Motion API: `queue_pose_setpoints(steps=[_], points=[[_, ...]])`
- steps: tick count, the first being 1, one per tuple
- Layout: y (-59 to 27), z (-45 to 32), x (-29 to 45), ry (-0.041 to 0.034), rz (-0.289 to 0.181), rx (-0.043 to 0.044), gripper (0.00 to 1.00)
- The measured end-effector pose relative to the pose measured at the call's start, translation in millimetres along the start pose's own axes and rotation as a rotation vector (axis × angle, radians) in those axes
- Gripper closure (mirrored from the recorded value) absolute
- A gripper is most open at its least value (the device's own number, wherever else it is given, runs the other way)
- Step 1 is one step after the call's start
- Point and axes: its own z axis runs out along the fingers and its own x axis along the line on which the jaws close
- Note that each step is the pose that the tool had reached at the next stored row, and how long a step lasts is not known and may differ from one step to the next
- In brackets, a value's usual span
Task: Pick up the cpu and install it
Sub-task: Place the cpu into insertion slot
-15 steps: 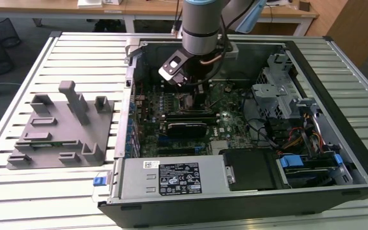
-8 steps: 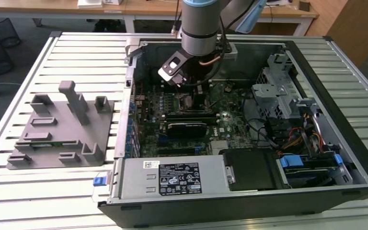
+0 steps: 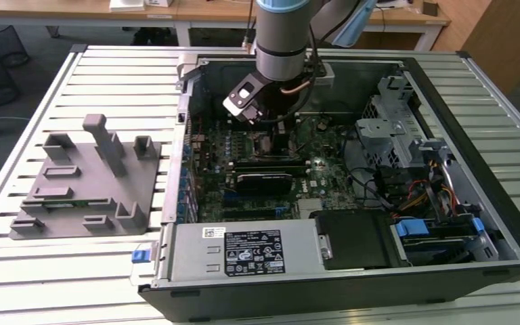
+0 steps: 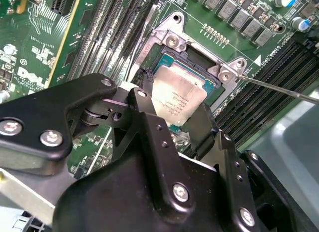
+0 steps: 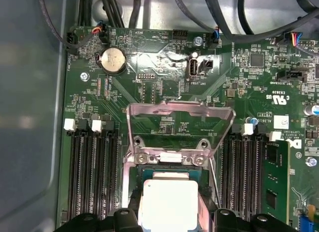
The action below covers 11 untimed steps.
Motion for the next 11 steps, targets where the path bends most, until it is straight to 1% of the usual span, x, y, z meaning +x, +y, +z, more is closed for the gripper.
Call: queue_pose_setpoints(steps=[3,11], points=[[-0.4,1.3,-0.1,-0.0008,0.003,0.0006,0.47],[-0.3,1.7,0.1,0.0000,0.003,-0.0001,0.47]])
